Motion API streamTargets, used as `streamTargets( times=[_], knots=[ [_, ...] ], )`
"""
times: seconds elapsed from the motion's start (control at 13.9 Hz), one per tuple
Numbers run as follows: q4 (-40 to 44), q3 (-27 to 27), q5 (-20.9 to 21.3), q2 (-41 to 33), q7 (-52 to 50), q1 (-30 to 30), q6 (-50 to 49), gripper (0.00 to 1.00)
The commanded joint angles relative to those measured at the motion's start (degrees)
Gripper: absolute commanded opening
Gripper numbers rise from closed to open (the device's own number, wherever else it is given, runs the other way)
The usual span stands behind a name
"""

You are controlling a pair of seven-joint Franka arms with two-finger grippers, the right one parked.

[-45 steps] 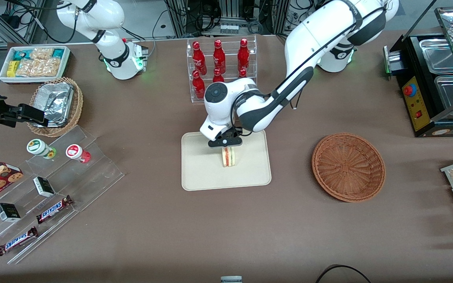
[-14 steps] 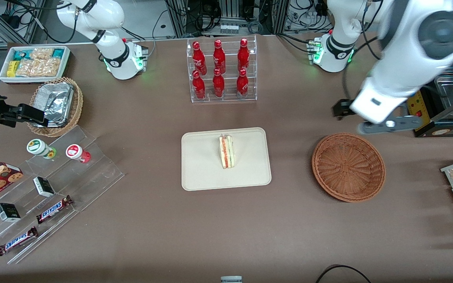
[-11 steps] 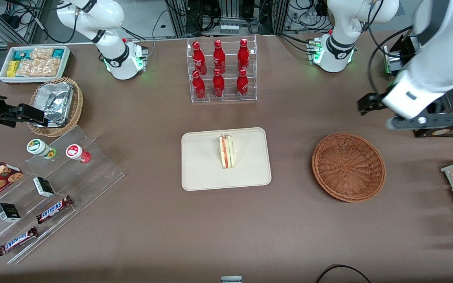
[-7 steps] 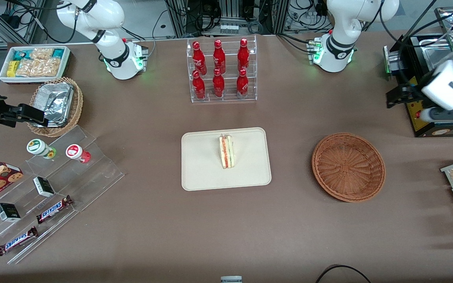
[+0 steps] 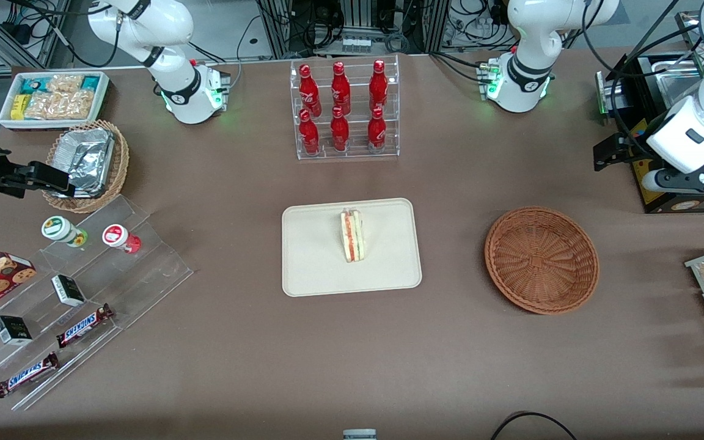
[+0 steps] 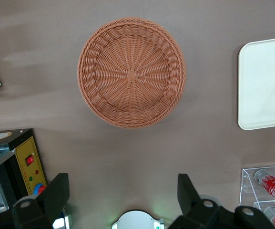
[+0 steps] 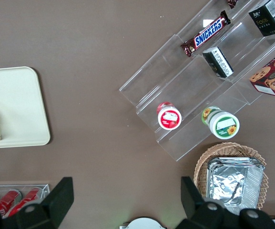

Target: Place sandwich from basket to tray

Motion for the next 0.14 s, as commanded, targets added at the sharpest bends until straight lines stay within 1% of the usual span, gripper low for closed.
streamTargets(
  times=[0.0, 0.07],
  knots=[
    [1.8, 0.6, -0.4, 0.7, 0.9, 0.9, -0.4, 1.00],
    [1.7, 1.2, -0.4, 0.7, 0.8, 0.4, -1.0, 1.00]
  ],
)
